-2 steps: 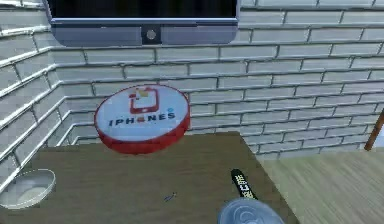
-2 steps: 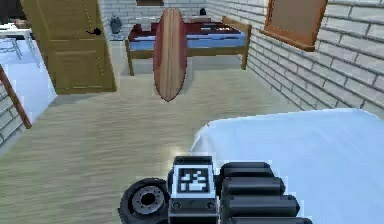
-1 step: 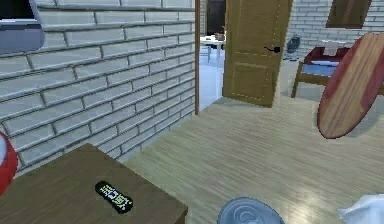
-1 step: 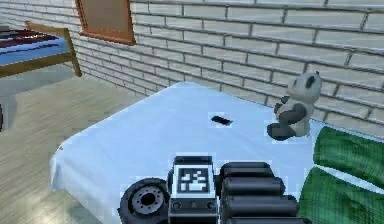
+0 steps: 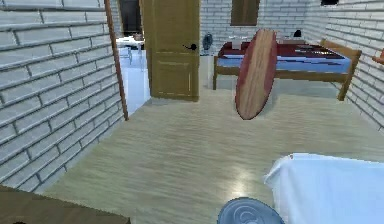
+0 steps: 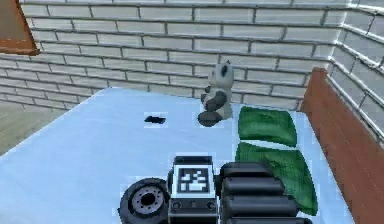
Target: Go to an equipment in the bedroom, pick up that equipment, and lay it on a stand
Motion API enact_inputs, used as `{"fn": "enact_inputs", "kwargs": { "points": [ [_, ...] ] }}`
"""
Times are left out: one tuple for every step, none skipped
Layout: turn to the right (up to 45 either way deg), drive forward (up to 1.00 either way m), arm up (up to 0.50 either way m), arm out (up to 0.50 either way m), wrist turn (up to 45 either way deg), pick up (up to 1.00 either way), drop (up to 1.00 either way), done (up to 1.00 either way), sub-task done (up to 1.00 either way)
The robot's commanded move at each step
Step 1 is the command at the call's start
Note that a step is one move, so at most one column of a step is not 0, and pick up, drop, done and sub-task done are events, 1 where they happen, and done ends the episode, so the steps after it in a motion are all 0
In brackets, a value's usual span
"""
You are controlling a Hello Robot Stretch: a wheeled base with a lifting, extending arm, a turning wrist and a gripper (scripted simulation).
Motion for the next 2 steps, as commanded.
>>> {"fn": "enact_inputs", "kwargs": {
  "points": [
    [0.0, 0.6, 0.0, 0.0, 0.0, 0.0, 0.0, 0.0, 0.0],
    [-18.0, 0.0, 0.0, 0.0, 0.0, 0.0, 0.0, 0.0, 0.0]
  ]
}}
